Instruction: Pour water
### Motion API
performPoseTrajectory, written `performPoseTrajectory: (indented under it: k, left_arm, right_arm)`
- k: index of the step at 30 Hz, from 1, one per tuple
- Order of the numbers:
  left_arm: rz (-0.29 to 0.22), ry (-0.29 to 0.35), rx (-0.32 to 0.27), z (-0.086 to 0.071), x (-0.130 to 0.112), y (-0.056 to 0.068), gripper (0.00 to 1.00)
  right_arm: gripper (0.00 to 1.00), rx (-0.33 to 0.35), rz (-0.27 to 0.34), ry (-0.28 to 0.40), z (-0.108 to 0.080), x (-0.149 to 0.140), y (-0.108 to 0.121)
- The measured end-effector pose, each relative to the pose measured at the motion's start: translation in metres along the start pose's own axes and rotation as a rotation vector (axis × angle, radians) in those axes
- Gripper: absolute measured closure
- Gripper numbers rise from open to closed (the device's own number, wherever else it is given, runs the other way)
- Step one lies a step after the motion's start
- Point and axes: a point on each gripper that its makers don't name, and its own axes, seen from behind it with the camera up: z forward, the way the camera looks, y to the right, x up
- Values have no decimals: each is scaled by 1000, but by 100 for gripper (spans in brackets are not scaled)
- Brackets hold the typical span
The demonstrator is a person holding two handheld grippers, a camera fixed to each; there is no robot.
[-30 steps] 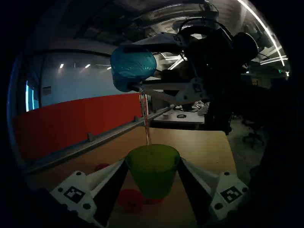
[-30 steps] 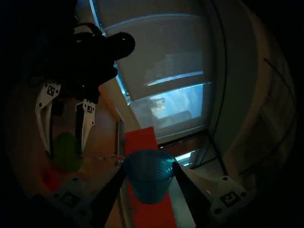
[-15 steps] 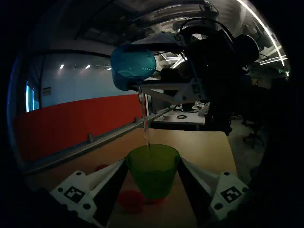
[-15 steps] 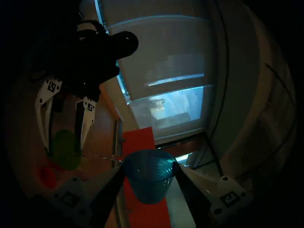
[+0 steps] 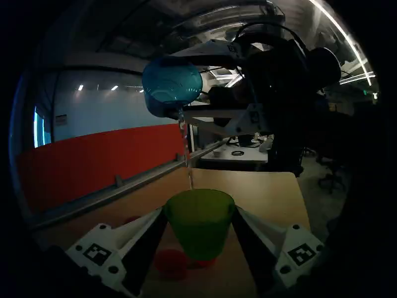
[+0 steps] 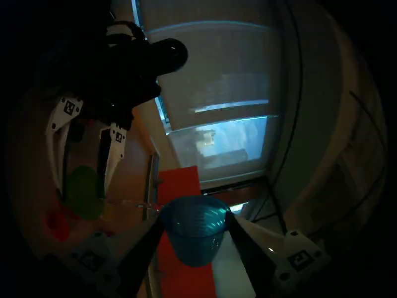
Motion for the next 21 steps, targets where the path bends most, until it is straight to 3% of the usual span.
performPoseTrajectory:
  k: [21]
  left_arm:
    - [0,4,-2,3,-3,1,12]
  right_arm:
    - [9,0,-82,-3,2,0,2]
